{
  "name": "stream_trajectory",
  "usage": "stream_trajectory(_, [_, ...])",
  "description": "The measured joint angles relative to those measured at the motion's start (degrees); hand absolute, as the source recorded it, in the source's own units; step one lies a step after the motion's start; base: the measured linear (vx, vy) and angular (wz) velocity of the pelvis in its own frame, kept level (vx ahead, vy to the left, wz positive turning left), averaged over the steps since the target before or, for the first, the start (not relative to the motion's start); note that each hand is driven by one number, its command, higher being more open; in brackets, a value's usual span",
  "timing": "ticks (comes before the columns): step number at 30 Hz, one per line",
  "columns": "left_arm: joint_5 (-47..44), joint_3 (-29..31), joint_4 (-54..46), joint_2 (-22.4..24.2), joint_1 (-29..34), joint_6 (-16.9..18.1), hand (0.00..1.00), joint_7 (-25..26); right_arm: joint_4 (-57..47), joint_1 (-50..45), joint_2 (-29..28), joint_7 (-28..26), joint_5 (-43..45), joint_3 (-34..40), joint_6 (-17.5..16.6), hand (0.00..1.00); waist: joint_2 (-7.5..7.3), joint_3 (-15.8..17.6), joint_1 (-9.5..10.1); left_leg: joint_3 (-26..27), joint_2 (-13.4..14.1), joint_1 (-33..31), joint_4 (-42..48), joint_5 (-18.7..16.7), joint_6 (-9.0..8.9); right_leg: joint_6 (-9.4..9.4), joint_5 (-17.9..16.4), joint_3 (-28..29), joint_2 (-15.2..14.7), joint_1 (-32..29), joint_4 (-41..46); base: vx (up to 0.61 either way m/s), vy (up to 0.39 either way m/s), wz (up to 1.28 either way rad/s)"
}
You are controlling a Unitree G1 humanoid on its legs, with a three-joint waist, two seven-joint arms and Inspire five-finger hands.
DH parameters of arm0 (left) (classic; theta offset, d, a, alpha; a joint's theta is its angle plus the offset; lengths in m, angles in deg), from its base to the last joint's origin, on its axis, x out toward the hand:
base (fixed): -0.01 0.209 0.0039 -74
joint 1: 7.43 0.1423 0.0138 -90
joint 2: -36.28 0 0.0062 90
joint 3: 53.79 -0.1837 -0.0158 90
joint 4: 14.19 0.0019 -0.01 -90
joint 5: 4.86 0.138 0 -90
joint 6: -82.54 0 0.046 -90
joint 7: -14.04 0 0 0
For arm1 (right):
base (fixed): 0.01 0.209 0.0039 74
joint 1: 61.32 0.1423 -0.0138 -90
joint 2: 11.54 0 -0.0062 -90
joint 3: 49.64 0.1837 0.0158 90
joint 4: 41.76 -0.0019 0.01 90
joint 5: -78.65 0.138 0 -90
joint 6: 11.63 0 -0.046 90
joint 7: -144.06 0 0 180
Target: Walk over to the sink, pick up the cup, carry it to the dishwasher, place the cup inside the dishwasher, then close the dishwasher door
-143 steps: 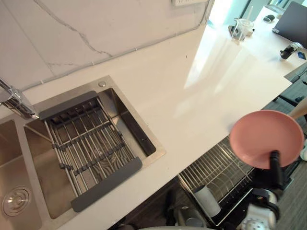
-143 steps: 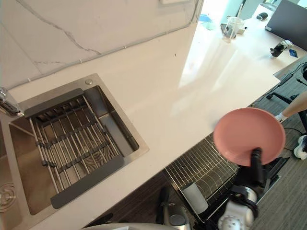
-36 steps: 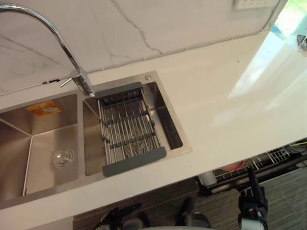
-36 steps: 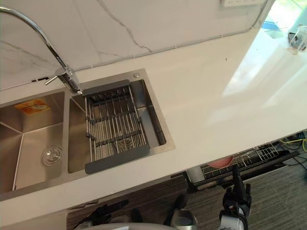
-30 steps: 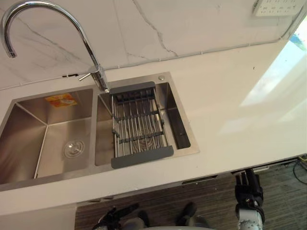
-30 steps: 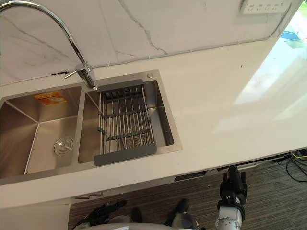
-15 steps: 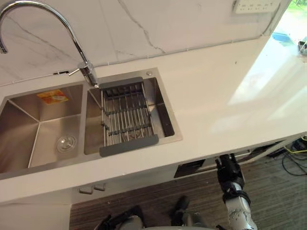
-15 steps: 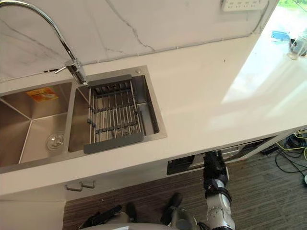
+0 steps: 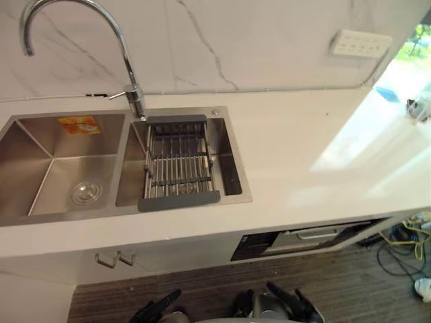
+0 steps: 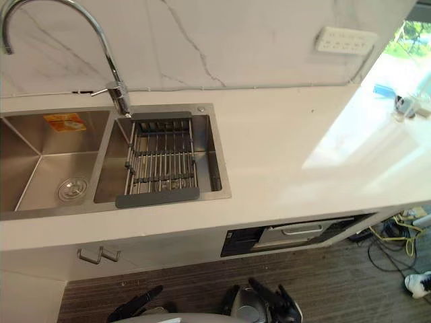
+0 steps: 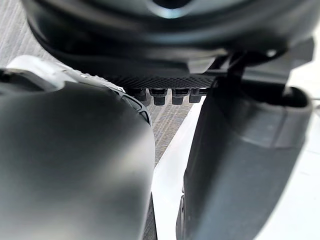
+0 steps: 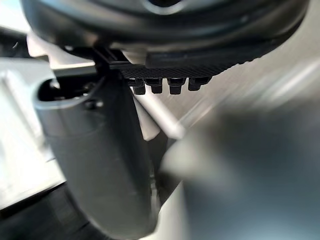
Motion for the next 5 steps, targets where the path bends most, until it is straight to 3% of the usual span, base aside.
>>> stream_trajectory(1, [0.2, -0.2, 0.7, -1.0, -1.0, -1.1, 1.0, -0.1, 0.7, 0.2, -0.8, 0.5, -1.1, 0.8, 0.4, 1.0, -0.97, -0.5, -0.4, -1.0, -0.5, -0.8, -0.4, 0.7, -0.89, 3.2, 4.2, 3.1, 0.1, 2.2, -7.9, 0.09, -0.151, 0.39])
stream_trajectory(2, [0.8, -0.4, 2.2, -1.5, -2.3, -1.8, 1.0, -0.5, 2.2, 1.5, -0.9, 1.0, -1.8, 1.8, 1.0, 1.0, -1.02, -0.1, -0.55, -2.1, 0.2, -0.7, -0.4, 0.9, -1.37, 3.92, 6.9, 2.2, 0.6, 3.2, -8.9, 0.12, -0.188, 0.39])
stream_trajectory(5, [4.9, -1.8, 2.6, -1.8, -3.7, -2.8, 1.0, -1.2, 2.8, 2.8, 0.0, 1.7, -4.0, 2.2, 3.2, 1.0, 0.21, -0.2, -0.63, -3.0, 1.8, -0.3, -0.7, 2.4, -2.96, 3.35, 6.7, 0.6, 2.8, 4.8, -11.2, 0.15, -0.124, 0.15])
